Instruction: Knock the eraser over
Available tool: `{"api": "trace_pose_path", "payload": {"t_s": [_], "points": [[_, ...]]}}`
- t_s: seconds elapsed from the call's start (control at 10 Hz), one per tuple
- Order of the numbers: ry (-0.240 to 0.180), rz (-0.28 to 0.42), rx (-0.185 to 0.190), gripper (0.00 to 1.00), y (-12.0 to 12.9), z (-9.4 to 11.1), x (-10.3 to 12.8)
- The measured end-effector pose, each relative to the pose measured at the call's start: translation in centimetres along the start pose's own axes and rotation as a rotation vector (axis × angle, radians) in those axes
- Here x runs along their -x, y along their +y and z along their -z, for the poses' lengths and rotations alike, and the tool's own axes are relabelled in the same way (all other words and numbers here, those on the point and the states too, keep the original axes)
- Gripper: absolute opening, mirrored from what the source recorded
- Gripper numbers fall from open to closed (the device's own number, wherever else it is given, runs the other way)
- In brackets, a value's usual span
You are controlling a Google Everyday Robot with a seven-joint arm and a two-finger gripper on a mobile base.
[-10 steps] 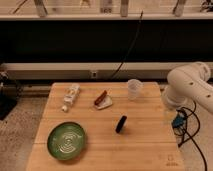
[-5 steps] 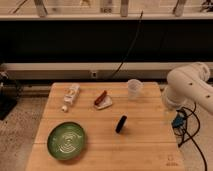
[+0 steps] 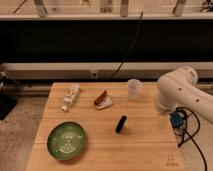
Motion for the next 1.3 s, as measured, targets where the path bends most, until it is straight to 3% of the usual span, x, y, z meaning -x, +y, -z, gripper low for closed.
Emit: {"api": "trace_pose_path", "payload": {"t_s": [1.3], "points": [[-0.004,0.036,0.011,0.77,0.4,-2.4,2.6]]}}
